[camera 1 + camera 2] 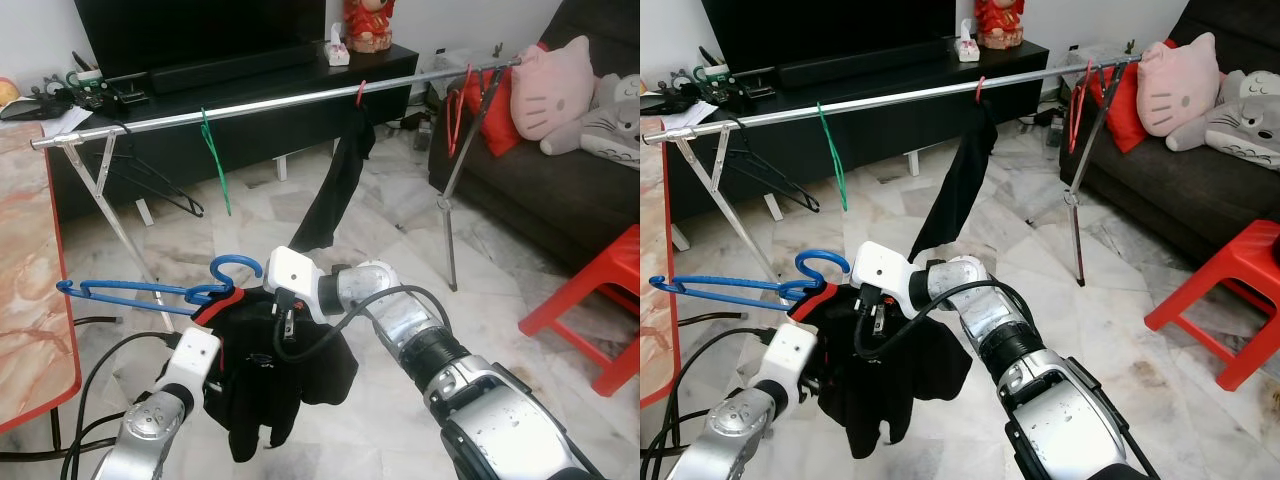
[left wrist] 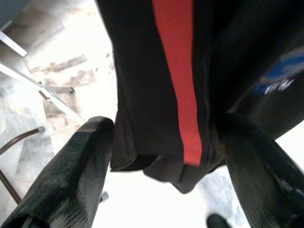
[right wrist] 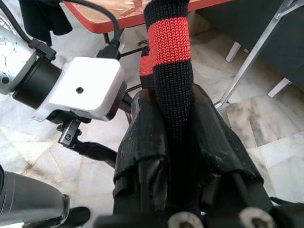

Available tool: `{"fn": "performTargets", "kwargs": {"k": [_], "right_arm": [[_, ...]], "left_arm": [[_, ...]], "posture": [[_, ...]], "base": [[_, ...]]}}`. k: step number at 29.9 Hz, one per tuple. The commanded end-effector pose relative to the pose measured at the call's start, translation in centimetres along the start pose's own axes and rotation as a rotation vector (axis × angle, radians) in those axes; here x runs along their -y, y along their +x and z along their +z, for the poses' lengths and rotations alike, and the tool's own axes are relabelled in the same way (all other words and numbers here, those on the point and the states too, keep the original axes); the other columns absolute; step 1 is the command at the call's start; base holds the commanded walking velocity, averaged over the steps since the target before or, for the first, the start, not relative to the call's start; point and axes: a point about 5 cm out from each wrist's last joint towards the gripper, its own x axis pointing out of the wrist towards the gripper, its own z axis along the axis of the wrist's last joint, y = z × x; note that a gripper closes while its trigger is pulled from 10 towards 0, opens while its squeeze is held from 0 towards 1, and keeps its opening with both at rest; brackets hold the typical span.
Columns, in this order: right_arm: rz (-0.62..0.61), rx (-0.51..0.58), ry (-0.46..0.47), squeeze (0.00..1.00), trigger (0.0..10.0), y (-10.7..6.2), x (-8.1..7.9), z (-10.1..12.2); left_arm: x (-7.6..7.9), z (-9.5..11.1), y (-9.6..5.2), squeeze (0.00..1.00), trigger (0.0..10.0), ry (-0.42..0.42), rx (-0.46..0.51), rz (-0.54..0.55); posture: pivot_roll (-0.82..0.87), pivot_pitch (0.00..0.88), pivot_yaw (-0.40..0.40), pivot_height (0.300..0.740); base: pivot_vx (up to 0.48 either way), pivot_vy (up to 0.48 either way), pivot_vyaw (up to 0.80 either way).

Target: Hang hanger

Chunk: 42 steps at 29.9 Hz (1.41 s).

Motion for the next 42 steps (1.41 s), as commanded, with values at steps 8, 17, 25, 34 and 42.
{"fn": "performTargets", "kwargs": {"k": [8,17,25,34,42], "right_arm": [[0.006,0.009,-0.031,0.0,0.0,0.1,0.1,0.5],[0.024,0.016,-0.022,0.0,0.0,0.3,-0.3,0.5],[0.029,0.02,-0.024,0.0,0.0,0.4,-0.3,0.5],[0.011,0.016,-0.029,0.0,0.0,0.4,-0.1,0.7],[0.0,0.018,-0.031,0.0,0.0,0.4,0.0,0.8]], "left_arm": [[-0.6,-1.2,0.3,0.0,10.0,0.031,-0.079,0.09],[-0.6,-0.8,0.5,0.0,10.0,-0.018,-0.045,0.113],[-0.3,-0.8,0.6,0.0,4.9,-0.031,-0.04,0.107],[-0.2,-1.9,0.5,0.0,0.0,-0.024,-0.095,0.103],[0.0,-2.4,0.4,0.0,0.0,-0.02,-0.112,0.099]], "posture": [[-0.04,0.0,-0.027,0.74],[-0.04,0.0,-0.029,0.74],[-0.04,0.0,-0.029,0.74],[-0.04,0.0,-0.021,0.74],[-0.05,0.0,-0.015,0.74]], "base": [[0.0,0.0,0.0],[0.0,0.0,0.0],[0.0,0.0,0.0],[0.0,0.0,0.0],[0.0,0.0,0.0]]}}
